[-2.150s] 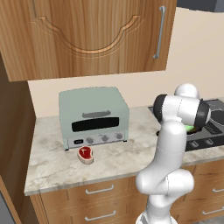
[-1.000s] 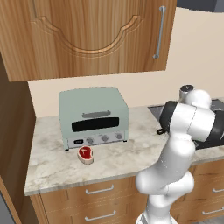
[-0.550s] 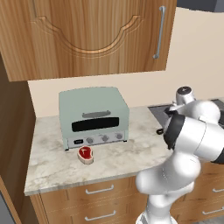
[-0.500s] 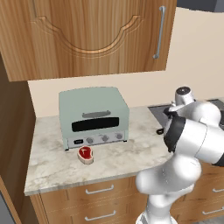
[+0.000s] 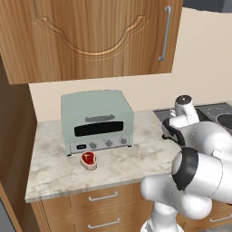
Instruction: Place both pans onto different burners. Then place the corn and the steak on different pans.
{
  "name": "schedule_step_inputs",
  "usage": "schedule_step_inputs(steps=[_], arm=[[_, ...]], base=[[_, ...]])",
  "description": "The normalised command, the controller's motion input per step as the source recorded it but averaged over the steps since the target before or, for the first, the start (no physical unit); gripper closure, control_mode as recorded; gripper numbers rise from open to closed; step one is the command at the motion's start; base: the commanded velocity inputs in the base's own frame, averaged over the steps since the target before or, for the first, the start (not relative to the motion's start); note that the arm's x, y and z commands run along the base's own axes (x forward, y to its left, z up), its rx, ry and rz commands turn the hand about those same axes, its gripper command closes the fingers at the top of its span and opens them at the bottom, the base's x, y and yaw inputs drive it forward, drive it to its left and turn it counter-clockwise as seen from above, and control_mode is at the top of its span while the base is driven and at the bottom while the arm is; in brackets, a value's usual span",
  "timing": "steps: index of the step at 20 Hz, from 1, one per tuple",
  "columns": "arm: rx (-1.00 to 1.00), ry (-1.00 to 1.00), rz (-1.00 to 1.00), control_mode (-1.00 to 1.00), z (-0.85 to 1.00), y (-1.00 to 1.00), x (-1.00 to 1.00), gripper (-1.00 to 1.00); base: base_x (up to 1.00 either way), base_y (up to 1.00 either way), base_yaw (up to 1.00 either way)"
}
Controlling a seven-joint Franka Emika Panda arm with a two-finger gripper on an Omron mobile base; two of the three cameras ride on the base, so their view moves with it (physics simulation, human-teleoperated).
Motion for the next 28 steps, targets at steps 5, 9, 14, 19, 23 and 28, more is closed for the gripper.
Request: schedule_step_inputs(steps=[5,9,14,19,23,28], arm=[[0.0,0.0,0.17,-1.0,0.06,0.42,-0.36,-1.0],[0.0,0.0,0.23,-1.0,0.0,0.48,-0.28,-1.0],[0.03,-0.01,0.33,-1.0,0.0,0.38,-0.13,-1.0],[0.03,0.0,0.25,-1.0,0.0,0.54,-0.01,-1.0],[0.0,0.0,0.21,-1.0,0.08,0.66,-0.01,-1.0],[0.0,0.0,0.17,-1.0,0.07,0.66,0.0,-1.0]], base=[[0.0,0.0,0.0],[0.0,0.0,0.0],[0.0,0.0,0.0],[0.0,0.0,0.0],[0.0,0.0,0.0],[0.0,0.0,0.0]])
